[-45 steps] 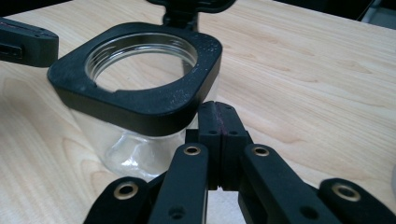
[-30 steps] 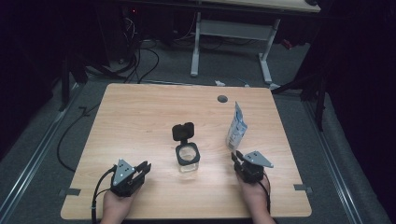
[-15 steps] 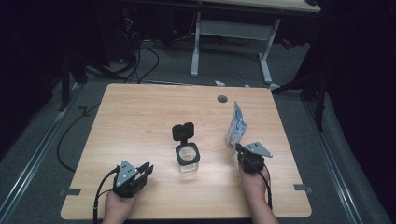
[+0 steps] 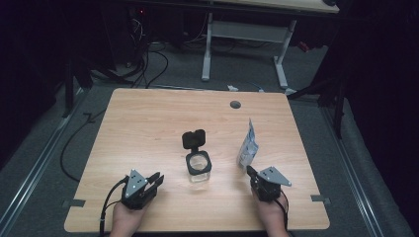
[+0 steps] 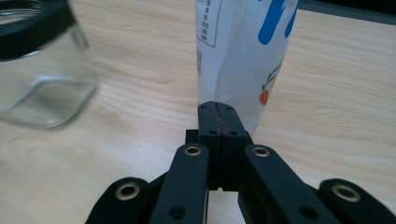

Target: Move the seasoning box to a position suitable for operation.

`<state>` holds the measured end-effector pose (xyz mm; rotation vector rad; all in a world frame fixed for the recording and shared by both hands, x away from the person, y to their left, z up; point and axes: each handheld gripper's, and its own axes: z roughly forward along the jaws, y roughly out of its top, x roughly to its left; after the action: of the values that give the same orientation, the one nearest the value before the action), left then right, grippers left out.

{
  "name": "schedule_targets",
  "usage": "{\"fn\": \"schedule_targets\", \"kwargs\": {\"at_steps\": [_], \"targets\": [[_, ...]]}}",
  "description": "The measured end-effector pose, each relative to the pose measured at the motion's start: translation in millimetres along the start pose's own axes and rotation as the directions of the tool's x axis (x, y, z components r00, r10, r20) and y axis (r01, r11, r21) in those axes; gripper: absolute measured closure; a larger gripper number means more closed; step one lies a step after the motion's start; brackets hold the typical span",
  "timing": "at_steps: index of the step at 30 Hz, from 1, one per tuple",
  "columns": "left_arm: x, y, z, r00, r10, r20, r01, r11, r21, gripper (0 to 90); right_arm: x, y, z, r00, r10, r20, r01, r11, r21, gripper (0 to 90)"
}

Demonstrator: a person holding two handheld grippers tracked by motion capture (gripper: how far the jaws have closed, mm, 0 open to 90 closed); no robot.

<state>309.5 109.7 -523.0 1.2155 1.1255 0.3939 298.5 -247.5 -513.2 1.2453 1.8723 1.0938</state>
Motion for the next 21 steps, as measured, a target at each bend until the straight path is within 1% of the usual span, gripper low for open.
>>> {"fn": "schedule_targets", "kwargs": {"at_steps": [2,4,5,7,9,10,11,13,14,17,19,20,21], "targets": [[-1.4,-0.8,0.3,1.0000,0.005,0.002,-0.005,1.0000,0.005,77.2,3.1,-2.1,-9.6,1.0000,-0.006,0.002,0.006,1.000,-0.008,90.0],[-2.9,-1.7,0.9,1.0000,0.006,0.005,-0.006,1.0000,0.005,77.2,1.5,-3.0,-15.6,0.9998,-0.013,0.012,0.014,1.000,-0.012,90.0],[-3.4,-2.0,1.3,1.0000,0.007,0.004,-0.007,1.0000,0.005,77.2,-0.1,-3.5,-16.8,0.9999,-0.006,0.016,0.006,1.000,-0.013,90.0],[-3.7,-2.3,1.6,1.0000,0.008,0.005,-0.008,0.9999,0.008,77.2,-0.4,-3.9,-17.4,0.9999,-0.008,0.009,0.008,1.000,-0.009,90.0],[-3.6,-2.6,1.8,1.0000,0.009,0.004,-0.009,0.9999,0.009,77.2,1.1,-2.9,-14.0,1.0000,0.001,0.003,-0.001,1.000,-0.002,90.0],[-3.3,-2.6,1.8,1.0000,0.007,0.004,-0.007,0.9999,0.009,77.1,1.7,-1.6,-7.7,0.9999,0.014,-0.001,-0.014,1.000,-0.002,83.4],[-3.0,-2.6,1.8,1.0000,0.005,0.002,-0.005,1.0000,0.008,77.1,1.7,-1.6,-7.7,0.9999,0.014,-0.001,-0.014,1.000,-0.002,83.4],[-1.8,-2.2,1.5,1.0000,0.003,0.001,-0.003,1.0000,0.007,77.2,2.6,-0.8,0.2,0.9995,0.030,-0.007,-0.030,0.999,0.016,81.7],[-1.0,-1.9,1.1,1.0000,0.003,-0.001,-0.003,1.0000,0.008,77.1,4.0,-0.4,3.7,0.9998,0.019,0.005,-0.019,0.999,0.026,81.4],[1.0,-1.2,0.9,1.0000,-0.004,-0.006,0.004,1.0000,0.003,77.1,6.1,0.0,12.3,0.9992,0.007,0.039,-0.009,0.999,0.046,83.0],[2.1,-1.2,1.0,1.0000,-0.002,-0.008,0.002,1.0000,0.004,77.1,6.1,-0.1,14.9,0.9988,0.017,0.047,-0.019,0.999,0.045,86.8],[2.3,-1.4,1.0,1.0000,-0.002,-0.008,0.002,1.0000,0.004,77.2,5.9,-0.1,15.3,0.9981,0.017,0.059,-0.020,0.999,0.046,90.0],[2.2,-1.6,0.9,1.0000,0.000,-0.008,0.000,1.0000,0.005,77.2,4.8,-0.3,15.5,0.9978,0.025,0.062,-0.027,0.999,0.045,90.0]]}}
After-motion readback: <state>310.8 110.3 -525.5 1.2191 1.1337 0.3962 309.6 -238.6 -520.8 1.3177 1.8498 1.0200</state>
